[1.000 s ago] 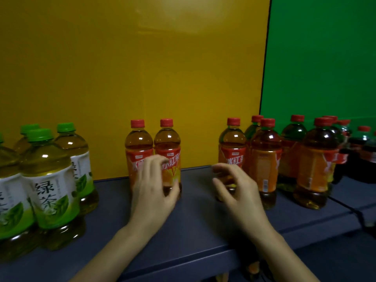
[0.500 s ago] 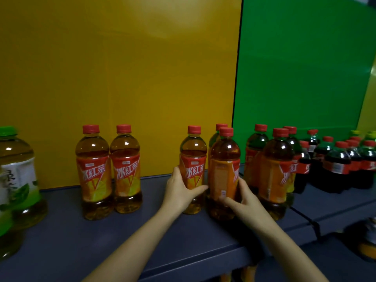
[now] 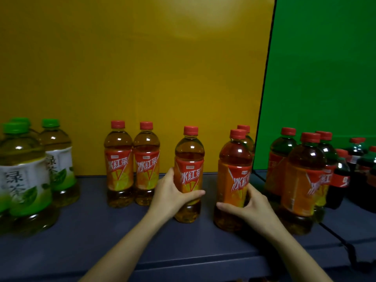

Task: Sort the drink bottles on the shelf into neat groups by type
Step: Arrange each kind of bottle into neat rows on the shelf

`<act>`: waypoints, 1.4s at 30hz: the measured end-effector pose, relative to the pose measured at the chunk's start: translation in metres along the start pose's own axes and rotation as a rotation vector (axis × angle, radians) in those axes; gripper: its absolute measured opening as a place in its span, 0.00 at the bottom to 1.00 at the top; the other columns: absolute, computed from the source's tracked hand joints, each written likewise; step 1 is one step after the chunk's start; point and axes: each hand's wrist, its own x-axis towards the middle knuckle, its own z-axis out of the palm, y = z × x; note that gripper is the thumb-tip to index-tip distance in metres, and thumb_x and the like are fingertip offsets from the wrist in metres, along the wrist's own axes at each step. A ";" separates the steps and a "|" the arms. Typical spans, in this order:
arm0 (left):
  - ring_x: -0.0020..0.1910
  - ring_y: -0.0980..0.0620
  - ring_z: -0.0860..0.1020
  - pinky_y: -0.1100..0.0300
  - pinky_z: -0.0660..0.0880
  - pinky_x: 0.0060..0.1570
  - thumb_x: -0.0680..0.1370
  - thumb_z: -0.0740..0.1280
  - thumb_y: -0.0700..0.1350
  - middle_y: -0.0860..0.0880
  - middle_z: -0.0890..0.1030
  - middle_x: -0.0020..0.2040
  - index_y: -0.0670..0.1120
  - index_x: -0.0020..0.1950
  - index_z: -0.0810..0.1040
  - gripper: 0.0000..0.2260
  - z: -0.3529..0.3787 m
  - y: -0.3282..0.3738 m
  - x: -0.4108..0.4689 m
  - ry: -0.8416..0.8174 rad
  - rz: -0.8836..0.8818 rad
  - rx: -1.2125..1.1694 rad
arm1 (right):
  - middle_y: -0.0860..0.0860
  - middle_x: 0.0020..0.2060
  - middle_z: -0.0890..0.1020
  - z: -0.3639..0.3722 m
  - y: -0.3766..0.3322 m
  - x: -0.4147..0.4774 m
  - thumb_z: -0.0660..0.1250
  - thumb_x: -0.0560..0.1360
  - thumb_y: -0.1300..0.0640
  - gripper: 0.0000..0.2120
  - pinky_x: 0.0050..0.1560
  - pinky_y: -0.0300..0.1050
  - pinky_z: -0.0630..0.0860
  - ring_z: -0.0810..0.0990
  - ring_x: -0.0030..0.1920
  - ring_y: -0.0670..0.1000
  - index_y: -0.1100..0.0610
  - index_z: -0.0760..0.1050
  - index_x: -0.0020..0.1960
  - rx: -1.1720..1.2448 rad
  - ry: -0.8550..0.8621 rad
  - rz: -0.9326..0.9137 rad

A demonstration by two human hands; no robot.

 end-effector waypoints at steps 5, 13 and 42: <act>0.57 0.54 0.75 0.56 0.73 0.59 0.56 0.76 0.58 0.54 0.77 0.56 0.52 0.61 0.68 0.36 -0.052 -0.015 -0.024 0.088 -0.013 0.031 | 0.43 0.53 0.77 0.036 -0.020 0.000 0.74 0.53 0.37 0.38 0.61 0.49 0.74 0.76 0.56 0.46 0.45 0.66 0.59 -0.016 0.000 -0.079; 0.53 0.55 0.78 0.56 0.75 0.55 0.51 0.78 0.62 0.56 0.79 0.50 0.54 0.56 0.71 0.37 -0.119 -0.034 -0.046 0.199 -0.039 0.089 | 0.38 0.52 0.76 0.102 -0.066 0.007 0.74 0.58 0.37 0.35 0.60 0.44 0.74 0.75 0.56 0.42 0.41 0.64 0.60 -0.021 -0.044 -0.237; 0.50 0.55 0.73 0.67 0.69 0.54 0.73 0.66 0.41 0.47 0.76 0.48 0.40 0.48 0.75 0.06 -0.052 0.023 -0.057 0.360 0.739 0.127 | 0.48 0.49 0.79 0.012 -0.035 -0.035 0.71 0.70 0.56 0.11 0.53 0.48 0.77 0.78 0.50 0.45 0.51 0.75 0.52 -0.075 0.398 -0.266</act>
